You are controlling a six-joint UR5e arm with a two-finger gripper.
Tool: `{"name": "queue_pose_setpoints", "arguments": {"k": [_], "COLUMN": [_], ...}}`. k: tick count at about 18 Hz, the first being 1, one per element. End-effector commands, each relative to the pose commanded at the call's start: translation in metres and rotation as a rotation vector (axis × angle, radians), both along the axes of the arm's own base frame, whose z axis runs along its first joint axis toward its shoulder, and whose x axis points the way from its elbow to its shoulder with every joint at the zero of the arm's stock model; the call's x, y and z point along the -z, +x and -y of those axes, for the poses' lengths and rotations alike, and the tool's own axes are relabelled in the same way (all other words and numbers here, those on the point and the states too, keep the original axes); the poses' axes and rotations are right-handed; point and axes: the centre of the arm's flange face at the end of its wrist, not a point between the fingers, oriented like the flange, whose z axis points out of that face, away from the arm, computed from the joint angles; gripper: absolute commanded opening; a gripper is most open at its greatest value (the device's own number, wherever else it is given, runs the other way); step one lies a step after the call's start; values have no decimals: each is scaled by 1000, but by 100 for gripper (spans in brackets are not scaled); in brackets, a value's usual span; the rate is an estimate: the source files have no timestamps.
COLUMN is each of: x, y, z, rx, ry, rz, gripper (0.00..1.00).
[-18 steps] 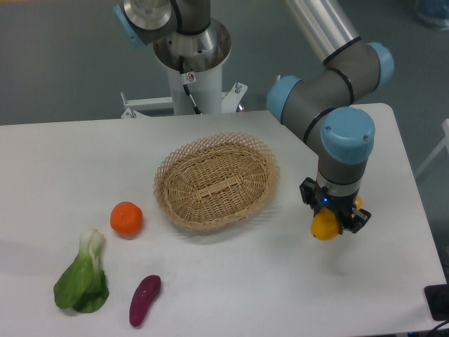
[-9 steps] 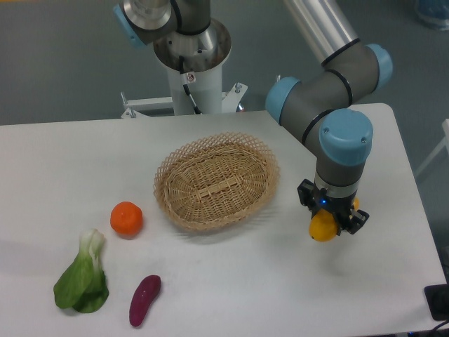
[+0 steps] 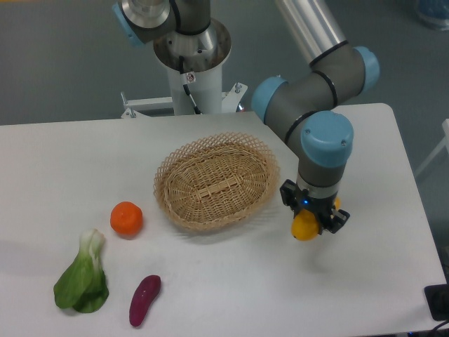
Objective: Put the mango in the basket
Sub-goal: 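Carry the held mango over the wicker basket and lower it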
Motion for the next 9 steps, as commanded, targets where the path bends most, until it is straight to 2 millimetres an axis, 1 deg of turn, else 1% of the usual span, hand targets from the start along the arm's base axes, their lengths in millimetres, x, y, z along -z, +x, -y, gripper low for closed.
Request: {"name": "queue_pose_setpoints", "arguments": {"k": [1,4,6,8,9], "x": [-4,-1,-2,-3,1], "y": [7,39,74,102,116], "z": [3,14,7,5,3], "rx": [1,12,52,75,91], "ry": [21,32,30,22,12], "rz": [10,49,59,66,71], "gripper": [54,54,54,54,53]}}
